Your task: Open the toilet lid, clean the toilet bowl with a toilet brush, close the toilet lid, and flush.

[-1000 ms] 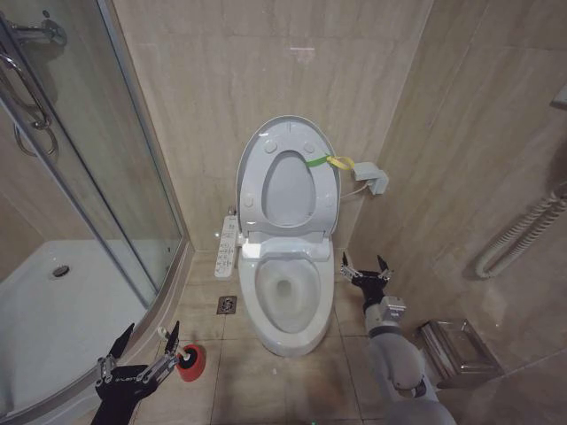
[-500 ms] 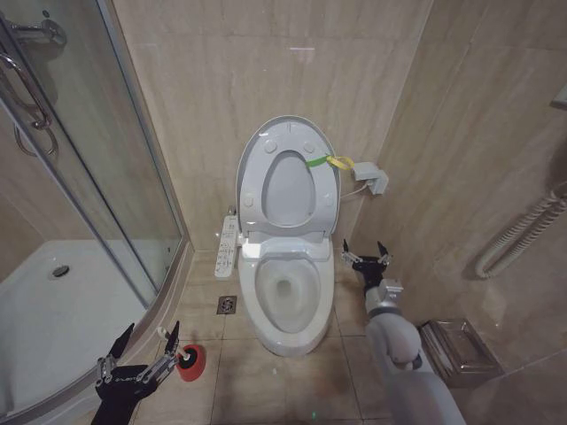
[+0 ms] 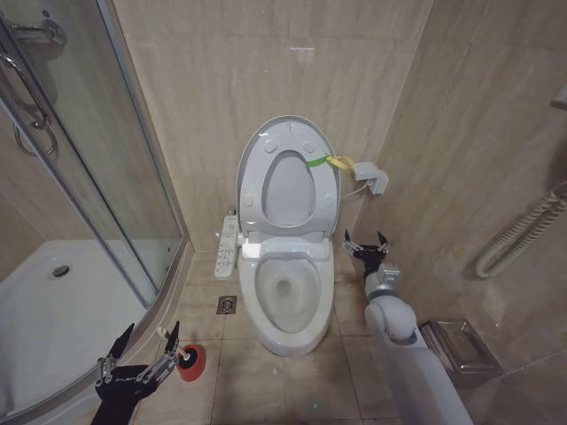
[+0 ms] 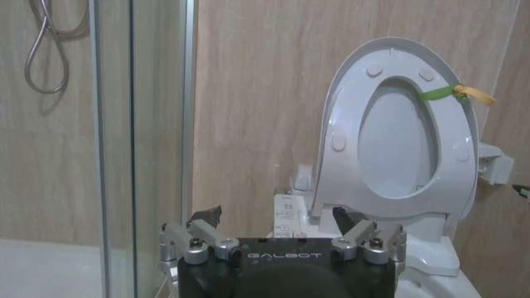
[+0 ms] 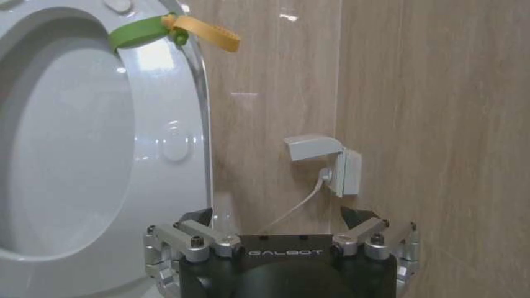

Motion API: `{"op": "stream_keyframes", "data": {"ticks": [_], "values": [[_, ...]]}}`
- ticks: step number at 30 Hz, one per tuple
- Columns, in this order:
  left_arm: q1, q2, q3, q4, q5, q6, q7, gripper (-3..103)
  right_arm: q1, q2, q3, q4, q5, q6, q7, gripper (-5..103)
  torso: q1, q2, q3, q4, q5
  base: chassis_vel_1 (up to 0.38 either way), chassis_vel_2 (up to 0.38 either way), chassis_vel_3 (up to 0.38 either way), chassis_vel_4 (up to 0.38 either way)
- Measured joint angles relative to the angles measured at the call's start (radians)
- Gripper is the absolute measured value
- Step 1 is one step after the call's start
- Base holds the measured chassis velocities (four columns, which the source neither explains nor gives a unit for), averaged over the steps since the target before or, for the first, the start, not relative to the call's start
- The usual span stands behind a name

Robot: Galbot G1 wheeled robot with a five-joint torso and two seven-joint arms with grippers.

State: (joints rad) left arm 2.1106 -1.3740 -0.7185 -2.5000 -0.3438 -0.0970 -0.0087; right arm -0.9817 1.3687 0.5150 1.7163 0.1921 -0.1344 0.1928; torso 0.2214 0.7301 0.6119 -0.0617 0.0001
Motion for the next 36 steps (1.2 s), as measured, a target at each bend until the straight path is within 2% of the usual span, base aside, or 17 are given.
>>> {"op": "stream_keyframes", "data": {"ticks": [16,36], "values": [[0.0,0.0,0.0,0.0,0.0,0.0,0.0,92,0.158,-0.035,-0.008,-0.106,0.012,0.0,0.006,100,0.0,0.0,0.0,-0.0002,-0.0001,0.0,0.0,0.0,0.0],[0.0,0.0,0.0,0.0,0.0,0.0,0.0,92,0.331,-0.02,-0.017,-0.236,-0.001,0.015,0.027,100,0.0,0.0,0.0,-0.0001,-0.0002,0.0,0.0,0.0,0.0]]}}
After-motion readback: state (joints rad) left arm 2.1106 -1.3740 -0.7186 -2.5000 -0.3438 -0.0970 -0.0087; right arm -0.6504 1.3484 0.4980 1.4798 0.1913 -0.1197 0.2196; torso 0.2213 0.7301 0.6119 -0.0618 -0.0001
